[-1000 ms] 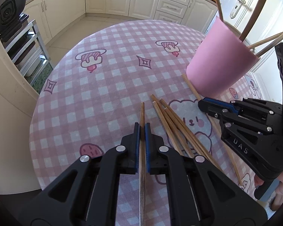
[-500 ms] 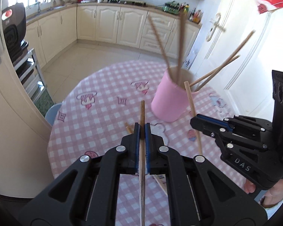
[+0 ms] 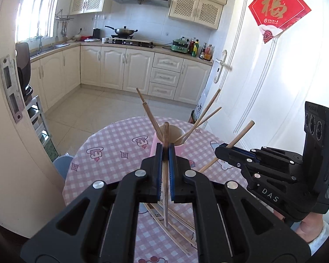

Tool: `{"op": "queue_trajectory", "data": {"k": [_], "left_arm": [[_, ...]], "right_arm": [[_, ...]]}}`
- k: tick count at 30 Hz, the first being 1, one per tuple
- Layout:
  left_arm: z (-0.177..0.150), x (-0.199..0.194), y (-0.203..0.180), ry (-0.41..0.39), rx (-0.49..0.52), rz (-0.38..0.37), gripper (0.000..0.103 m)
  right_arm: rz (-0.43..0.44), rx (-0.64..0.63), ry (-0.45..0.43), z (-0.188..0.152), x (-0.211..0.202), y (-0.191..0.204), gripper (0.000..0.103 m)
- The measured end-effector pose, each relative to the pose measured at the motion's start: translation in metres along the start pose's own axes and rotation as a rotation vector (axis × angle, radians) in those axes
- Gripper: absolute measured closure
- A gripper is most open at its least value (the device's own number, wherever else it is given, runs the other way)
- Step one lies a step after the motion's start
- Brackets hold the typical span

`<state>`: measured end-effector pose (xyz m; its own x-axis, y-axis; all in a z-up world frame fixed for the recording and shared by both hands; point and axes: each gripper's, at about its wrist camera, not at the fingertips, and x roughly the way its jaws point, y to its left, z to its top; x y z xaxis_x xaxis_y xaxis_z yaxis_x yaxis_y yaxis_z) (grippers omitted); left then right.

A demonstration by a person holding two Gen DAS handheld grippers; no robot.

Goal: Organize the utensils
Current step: 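Carry the held sticks with both tools above the pink cup and lower them in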

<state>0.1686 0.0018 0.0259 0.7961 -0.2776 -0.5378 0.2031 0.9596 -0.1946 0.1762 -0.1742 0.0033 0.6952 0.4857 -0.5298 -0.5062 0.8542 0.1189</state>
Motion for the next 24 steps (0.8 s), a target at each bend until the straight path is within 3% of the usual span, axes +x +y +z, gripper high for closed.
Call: {"op": "queue_trajectory", "data": {"k": [14, 24], "left_arm": [[0.045, 0.001, -0.034, -0.171, 0.037, 0.031, 0.098], [0.086, 0.015, -0.050, -0.310, 0.051, 0.068, 0.098]], "right_arm": [[-0.085, 0.008, -0.182, 0.033, -0.034, -0.012, 0.099], [-0.156, 0.026, -0.246, 0.048, -0.021, -0.040, 0.099]]}}
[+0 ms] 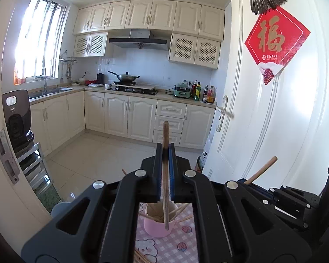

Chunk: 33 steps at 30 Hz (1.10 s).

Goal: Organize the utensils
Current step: 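Carry the held sticks with both tools above the pink cup and lower them in, then open both tools to release the sticks into the pink cup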

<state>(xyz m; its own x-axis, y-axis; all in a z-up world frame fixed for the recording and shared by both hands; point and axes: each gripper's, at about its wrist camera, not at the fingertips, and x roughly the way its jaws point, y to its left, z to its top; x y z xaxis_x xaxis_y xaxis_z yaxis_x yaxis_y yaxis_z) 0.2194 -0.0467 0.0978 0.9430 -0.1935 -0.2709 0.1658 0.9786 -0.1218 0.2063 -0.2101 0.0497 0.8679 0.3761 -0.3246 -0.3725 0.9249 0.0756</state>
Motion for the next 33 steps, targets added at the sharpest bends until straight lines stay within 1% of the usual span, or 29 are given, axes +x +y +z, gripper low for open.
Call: {"op": "queue_trajectory", "data": {"k": [3, 7, 12, 16, 18, 20, 22, 24, 30, 33], "left_arm": [[0.006, 0.009, -0.001, -0.033, -0.015, -0.004, 0.098], [0.001, 0.023, -0.002, -0.042, -0.013, -0.006, 0.098], [-0.022, 0.043, 0.000, -0.003, -0.003, -0.005, 0.098], [-0.038, 0.053, 0.006, 0.026, -0.014, -0.004, 0.097], [-0.045, 0.057, 0.007, 0.038, -0.002, 0.003, 0.097], [-0.052, 0.060, 0.009, 0.060, 0.007, -0.004, 0.097], [-0.058, 0.064, 0.009, 0.086, 0.025, 0.005, 0.097], [-0.062, 0.070, 0.010, 0.127, 0.048, 0.009, 0.097], [-0.075, 0.075, 0.023, 0.168, -0.001, 0.003, 0.097], [-0.076, 0.073, 0.025, 0.184, -0.001, -0.004, 0.096]], "right_arm": [[-0.010, 0.007, -0.009, 0.001, 0.005, -0.004, 0.099], [-0.012, 0.016, 0.005, -0.002, 0.019, -0.005, 0.099], [0.006, 0.020, 0.043, -0.010, 0.034, -0.005, 0.099], [0.011, 0.016, 0.072, -0.017, 0.044, -0.004, 0.099], [0.011, 0.015, 0.084, -0.020, 0.048, -0.004, 0.099], [0.008, 0.020, 0.105, -0.027, 0.054, -0.005, 0.099], [0.006, 0.023, 0.133, -0.033, 0.059, -0.005, 0.099], [0.000, 0.020, 0.151, -0.038, 0.063, -0.003, 0.099], [-0.003, 0.046, 0.205, -0.048, 0.075, -0.005, 0.098], [-0.010, 0.057, 0.218, -0.050, 0.077, -0.005, 0.096]]}}
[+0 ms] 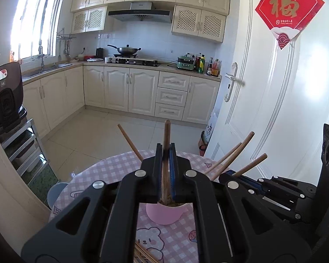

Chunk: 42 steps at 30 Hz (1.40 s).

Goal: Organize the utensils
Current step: 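Open both tools to release the sticks into the pink cup, then move both open tools back down to the remaining sticks on the table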

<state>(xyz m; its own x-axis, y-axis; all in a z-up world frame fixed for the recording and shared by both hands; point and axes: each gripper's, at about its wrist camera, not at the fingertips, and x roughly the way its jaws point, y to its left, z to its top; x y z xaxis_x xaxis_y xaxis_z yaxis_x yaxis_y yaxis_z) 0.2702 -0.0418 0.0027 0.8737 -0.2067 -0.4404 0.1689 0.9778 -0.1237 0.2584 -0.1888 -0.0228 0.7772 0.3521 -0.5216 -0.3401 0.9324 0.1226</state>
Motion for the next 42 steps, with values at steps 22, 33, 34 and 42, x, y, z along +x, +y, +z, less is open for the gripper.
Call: {"op": "queue_trajectory", "data": {"k": [22, 33, 34, 42], "left_arm": [[-0.017, -0.076, -0.007, -0.135, 0.066, 0.095, 0.021], [-0.045, -0.123, 0.002, -0.207, 0.037, 0.123, 0.011], [-0.048, -0.127, 0.003, -0.213, 0.029, 0.125, 0.010], [-0.067, -0.143, 0.009, -0.249, 0.006, 0.136, 0.008]], "right_arm": [[0.010, 0.019, -0.068, -0.010, -0.052, 0.016, 0.070], [0.007, -0.012, -0.152, -0.029, -0.082, 0.042, 0.051], [0.008, -0.018, -0.157, -0.032, -0.084, 0.044, 0.049], [-0.006, -0.051, -0.186, -0.048, -0.094, 0.054, 0.043]]}}
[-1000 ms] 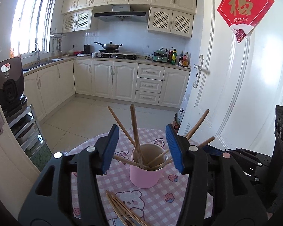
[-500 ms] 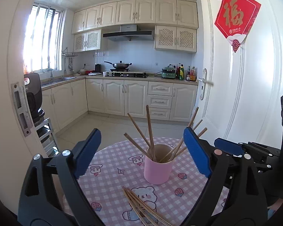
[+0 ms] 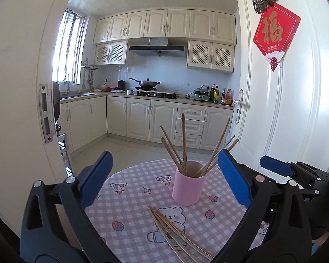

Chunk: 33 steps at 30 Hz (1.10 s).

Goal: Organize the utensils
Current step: 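Move both open tools back down to the remaining sticks on the table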

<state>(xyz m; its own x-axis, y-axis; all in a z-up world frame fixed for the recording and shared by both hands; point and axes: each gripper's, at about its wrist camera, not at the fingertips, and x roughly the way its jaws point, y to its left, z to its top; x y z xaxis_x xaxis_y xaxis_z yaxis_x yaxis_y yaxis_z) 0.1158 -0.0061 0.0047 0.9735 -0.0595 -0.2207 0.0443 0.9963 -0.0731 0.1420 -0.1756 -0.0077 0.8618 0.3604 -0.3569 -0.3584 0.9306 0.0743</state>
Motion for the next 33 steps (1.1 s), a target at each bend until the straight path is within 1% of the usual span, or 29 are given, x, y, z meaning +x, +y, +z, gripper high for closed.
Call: {"op": "queue_trajectory", "data": {"k": [5, 9, 12, 18, 22, 24, 26, 28, 30, 33], "left_arm": [[-0.012, -0.004, 0.006, -0.013, 0.011, 0.029, 0.008], [-0.020, 0.002, 0.010, 0.009, 0.024, 0.038, 0.008], [-0.029, 0.010, 0.017, 0.046, 0.022, 0.051, 0.008], [-0.050, 0.033, 0.035, 0.163, -0.016, 0.061, 0.008], [-0.064, 0.045, 0.040, 0.235, -0.020, 0.067, 0.008], [-0.074, 0.054, 0.040, 0.295, -0.009, 0.059, 0.008], [-0.087, 0.066, 0.036, 0.378, 0.018, 0.054, 0.008], [-0.101, 0.078, 0.033, 0.463, 0.034, 0.027, 0.008], [-0.115, 0.088, 0.029, 0.521, 0.048, 0.028, 0.008], [-0.131, 0.099, 0.025, 0.593, 0.057, 0.029, 0.008]], "right_arm": [[-0.010, -0.006, 0.004, -0.009, 0.003, -0.001, 0.040], [-0.001, -0.009, 0.031, -0.021, 0.011, -0.002, 0.039], [-0.005, -0.015, 0.063, -0.031, 0.019, -0.003, 0.039], [0.002, -0.012, 0.132, -0.052, 0.036, -0.007, 0.039], [0.002, -0.022, 0.180, -0.065, 0.048, -0.008, 0.039], [0.003, -0.035, 0.225, -0.074, 0.057, -0.008, 0.038], [0.004, -0.044, 0.264, -0.083, 0.064, -0.009, 0.038], [0.029, -0.043, 0.339, -0.093, 0.075, -0.010, 0.037], [0.054, -0.040, 0.383, -0.102, 0.081, -0.009, 0.036], [0.056, -0.052, 0.417, -0.111, 0.086, -0.008, 0.036]]}}
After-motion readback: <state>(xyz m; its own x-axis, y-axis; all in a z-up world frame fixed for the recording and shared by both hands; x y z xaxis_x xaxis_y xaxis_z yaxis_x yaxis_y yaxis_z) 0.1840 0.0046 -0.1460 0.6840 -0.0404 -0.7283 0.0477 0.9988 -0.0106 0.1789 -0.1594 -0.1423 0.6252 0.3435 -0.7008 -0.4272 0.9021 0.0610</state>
